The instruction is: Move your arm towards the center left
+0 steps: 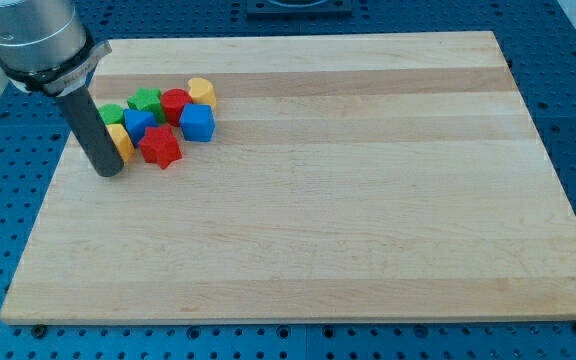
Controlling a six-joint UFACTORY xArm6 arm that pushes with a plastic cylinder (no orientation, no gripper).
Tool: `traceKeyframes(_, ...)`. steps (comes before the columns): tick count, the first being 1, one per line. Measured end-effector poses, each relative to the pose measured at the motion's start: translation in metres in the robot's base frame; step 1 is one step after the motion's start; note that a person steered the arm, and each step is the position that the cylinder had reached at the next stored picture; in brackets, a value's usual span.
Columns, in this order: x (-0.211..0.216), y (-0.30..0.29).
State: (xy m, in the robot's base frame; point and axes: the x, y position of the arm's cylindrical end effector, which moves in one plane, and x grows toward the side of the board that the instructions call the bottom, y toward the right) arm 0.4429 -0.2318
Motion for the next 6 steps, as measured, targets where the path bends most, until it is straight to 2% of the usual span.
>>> traceKeyframes(1,0.002,0.0)
traceKeyframes(3,0.008,-0.049)
traceKeyframes(5,-0.057,-0.059)
traceKeyframes(6,-0.077,-0.037)
